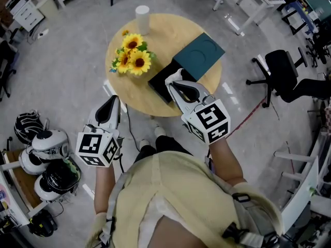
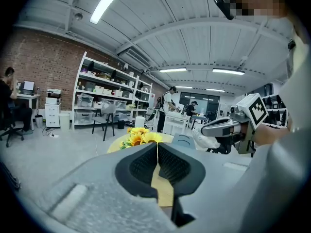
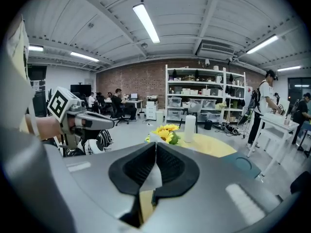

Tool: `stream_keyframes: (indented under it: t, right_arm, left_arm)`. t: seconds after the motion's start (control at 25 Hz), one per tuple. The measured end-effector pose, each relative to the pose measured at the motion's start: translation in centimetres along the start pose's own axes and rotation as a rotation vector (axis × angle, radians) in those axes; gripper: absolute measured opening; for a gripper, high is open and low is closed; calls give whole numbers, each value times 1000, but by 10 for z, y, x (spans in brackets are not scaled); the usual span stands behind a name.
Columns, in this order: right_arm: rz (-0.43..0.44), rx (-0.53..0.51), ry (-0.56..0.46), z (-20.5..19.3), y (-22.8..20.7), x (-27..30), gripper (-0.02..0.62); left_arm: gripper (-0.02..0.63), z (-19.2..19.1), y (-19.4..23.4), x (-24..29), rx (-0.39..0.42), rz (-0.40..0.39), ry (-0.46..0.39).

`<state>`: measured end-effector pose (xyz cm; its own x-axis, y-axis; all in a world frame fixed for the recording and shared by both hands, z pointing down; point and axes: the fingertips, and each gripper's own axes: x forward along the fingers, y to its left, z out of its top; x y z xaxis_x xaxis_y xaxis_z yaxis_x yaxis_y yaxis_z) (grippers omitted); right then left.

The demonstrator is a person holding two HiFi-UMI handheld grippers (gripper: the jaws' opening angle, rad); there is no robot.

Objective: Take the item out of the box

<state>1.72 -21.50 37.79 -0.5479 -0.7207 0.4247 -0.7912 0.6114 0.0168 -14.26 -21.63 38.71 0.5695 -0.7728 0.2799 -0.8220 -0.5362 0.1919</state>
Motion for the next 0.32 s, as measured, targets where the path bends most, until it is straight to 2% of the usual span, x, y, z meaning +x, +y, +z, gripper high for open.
stream_keyframes:
  t: [0.32]
  right_arm:
    - [8,27,0,-3,-1,4,12]
  left_arm:
    - [-2,-1,-1,4,-5,-12,2]
